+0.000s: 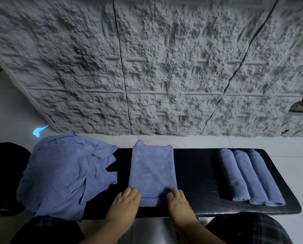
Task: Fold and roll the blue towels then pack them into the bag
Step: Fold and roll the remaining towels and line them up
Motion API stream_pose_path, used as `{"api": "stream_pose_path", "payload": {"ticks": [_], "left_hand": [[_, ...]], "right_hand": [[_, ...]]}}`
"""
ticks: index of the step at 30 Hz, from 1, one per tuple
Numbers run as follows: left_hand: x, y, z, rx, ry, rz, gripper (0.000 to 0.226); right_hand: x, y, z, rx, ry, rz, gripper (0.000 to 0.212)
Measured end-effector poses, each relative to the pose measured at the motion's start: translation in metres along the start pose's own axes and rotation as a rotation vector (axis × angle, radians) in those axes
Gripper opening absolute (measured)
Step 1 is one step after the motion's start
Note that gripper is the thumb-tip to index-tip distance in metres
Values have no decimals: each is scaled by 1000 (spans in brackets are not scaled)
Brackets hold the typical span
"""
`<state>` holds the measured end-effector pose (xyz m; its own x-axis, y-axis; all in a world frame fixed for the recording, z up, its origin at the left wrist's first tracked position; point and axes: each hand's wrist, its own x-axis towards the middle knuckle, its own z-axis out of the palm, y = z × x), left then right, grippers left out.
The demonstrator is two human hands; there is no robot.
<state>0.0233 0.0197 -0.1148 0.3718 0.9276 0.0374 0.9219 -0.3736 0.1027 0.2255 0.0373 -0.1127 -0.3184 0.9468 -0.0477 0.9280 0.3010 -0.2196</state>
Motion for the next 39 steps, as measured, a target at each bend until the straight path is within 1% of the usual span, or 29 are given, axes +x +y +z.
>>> {"api": "stream_pose_path", "payload": {"ticks": [1,2,3,4,5,7,8,9,11,14,17,18,19,20,21,22,23,24,25,26,27,29,30,32,33,34,35,37,39], "left_hand": [[-4,-3,-2,-36,-24,6,33],[-6,-7,-2,-77,-41,3,40],[-8,-10,-3,-105,-60,-4,45],[-8,-12,-2,-105,-78,-10,49],[-8,-14,-2,-108,-99,-20,53],[-4,-13,-1,-92,-133,-54,57],[-1,-11,-1,-80,-140,-77,56],[1,-8,-1,-75,-138,-100,54],[4,-4,1,-57,-130,-144,49],[4,-3,-1,-50,-104,-151,47],[6,-6,-4,-116,-84,-191,45],[8,-7,-7,-141,-95,-209,43],[9,-8,-11,-163,-100,-230,37],[11,-9,-13,-186,-114,-251,25],[13,-11,-15,-206,-142,-269,10],[14,-12,-13,-211,-170,-253,10],[13,-14,-12,-217,-175,-199,17],[12,-16,-11,-238,-176,-140,19],[11,-17,-11,-272,-187,-112,18],[10,-18,-9,-302,-218,-100,15],[10,-19,-8,-334,-236,-119,13],[13,-18,-12,-321,-283,-141,15],[13,-18,-12,-323,-275,-172,16],[17,-15,-15,-286,-259,-264,17],[20,-12,-19,-271,-250,-327,16],[21,-10,-21,-211,-197,-316,16],[23,-9,-23,-159,-160,-279,22],[23,-8,-22,-90,-119,-195,44],[24,-4,-22,-57,-89,-165,53]], "right_hand": [[0,3,4,0,5,-23,29],[0,3,1,-18,25,-24,37],[1,3,-2,-25,-42,-41,42],[0,3,-6,-10,-55,-33,39],[0,5,-5,57,-72,-12,32],[-3,6,-4,78,-100,-34,26],[-6,7,-4,104,-146,-32,25],[-5,8,-3,102,-149,-49,26],[-7,9,-5,94,-111,-54,34],[-10,10,-3,44,-65,-93,35],[-7,9,-4,56,-66,-89,36],[-5,10,-1,69,-23,-71,39],[-2,12,0,96,-39,-49,41],[0,12,-5,99,-45,-28,39],[3,14,-9,83,-64,-19,32],[3,17,-13,58,-89,-25,19],[6,19,-17,74,-143,-25,20],[6,23,-18,84,-181,-52,33],[5,27,-16,86,-200,-80,35],[6,28,-16,97,-226,-73,32],[6,28,-16,119,-229,-55,29],[10,27,-15,139,-252,4,25],[10,25,-18,118,-272,32,24],[12,22,-16,57,-267,102,22],[12,19,-18,28,-236,115,21],[12,16,-20,-3,-171,113,18],[13,15,-21,-17,-104,100,20],[14,14,-20,-60,-29,36,42],[16,10,-17,-68,-3,-14,49]]}}
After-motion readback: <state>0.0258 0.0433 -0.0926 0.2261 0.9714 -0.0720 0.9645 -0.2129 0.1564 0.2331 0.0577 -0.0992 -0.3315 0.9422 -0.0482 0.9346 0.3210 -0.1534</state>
